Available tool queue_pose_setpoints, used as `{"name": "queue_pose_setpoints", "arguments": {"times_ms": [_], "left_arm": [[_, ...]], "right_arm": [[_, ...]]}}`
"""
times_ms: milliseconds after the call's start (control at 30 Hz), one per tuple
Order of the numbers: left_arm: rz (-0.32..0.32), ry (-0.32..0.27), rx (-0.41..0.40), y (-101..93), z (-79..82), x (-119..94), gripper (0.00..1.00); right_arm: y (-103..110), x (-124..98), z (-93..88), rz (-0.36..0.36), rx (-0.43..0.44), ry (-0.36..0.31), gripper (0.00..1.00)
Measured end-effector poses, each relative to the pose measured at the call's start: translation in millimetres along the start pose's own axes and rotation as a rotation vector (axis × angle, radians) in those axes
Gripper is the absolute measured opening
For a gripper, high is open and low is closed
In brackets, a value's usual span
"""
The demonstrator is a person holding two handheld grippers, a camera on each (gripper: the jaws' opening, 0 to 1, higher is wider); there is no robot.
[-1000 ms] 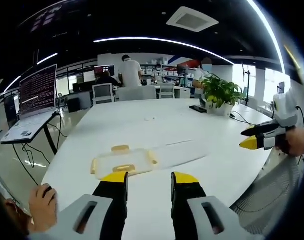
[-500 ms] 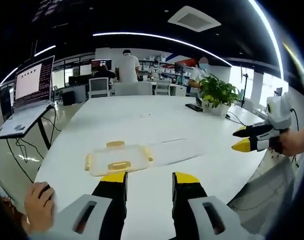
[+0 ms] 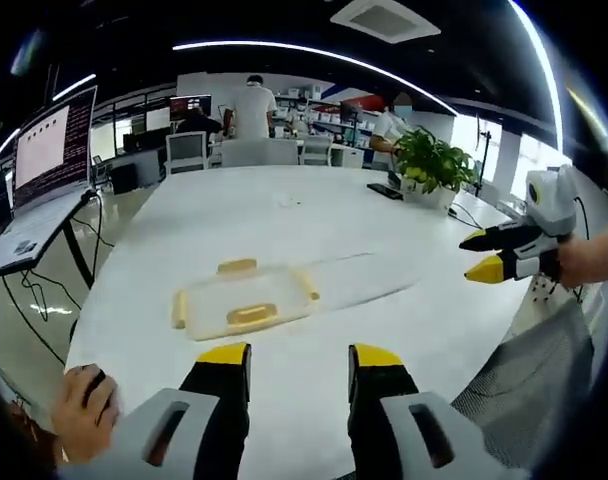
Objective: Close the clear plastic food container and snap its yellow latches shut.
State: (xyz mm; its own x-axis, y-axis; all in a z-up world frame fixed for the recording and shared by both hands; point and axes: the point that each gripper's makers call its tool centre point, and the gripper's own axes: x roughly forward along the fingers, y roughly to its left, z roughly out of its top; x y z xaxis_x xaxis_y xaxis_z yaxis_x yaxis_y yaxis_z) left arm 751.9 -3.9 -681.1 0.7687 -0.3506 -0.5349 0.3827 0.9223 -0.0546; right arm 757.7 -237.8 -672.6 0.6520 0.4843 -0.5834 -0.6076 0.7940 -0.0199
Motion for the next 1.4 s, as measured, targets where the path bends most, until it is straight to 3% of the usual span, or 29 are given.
{"name": "queue_pose_setpoints", "arguments": {"times_ms": [133,267,600,767,1200,1333,1400], "left_arm": [[-0.020,0.032,0.063,10.2,2.9,5,0.34],[-0.007,0.035,0.135,23.9,9.8,9,0.34],[-0.075,0.062,0.259,44.7,26.8,26,0.34],[-0.125,0.076,0.442,49.6,36.6,35,0.35],[-0.205,0.148,0.566,62.5,33.9,56,0.36],[-0.225,0.173,0.714,73.1,30.0,64,0.35],[-0.232,0.174,0.746,77.6,28.9,67,0.35]], "right_arm": [[10,10,5.2,0.072,-0.042,0.025,0.45],[14,19,12.0,0.098,-0.109,0.034,0.45],[25,46,41.6,0.180,-0.214,0.038,0.45],[33,59,59.1,0.231,-0.275,0.034,0.45],[43,95,74.1,0.346,-0.411,0.081,0.46],[48,108,77.8,0.386,-0.438,0.102,0.46],[50,113,81.5,0.389,-0.475,0.096,0.46]]}}
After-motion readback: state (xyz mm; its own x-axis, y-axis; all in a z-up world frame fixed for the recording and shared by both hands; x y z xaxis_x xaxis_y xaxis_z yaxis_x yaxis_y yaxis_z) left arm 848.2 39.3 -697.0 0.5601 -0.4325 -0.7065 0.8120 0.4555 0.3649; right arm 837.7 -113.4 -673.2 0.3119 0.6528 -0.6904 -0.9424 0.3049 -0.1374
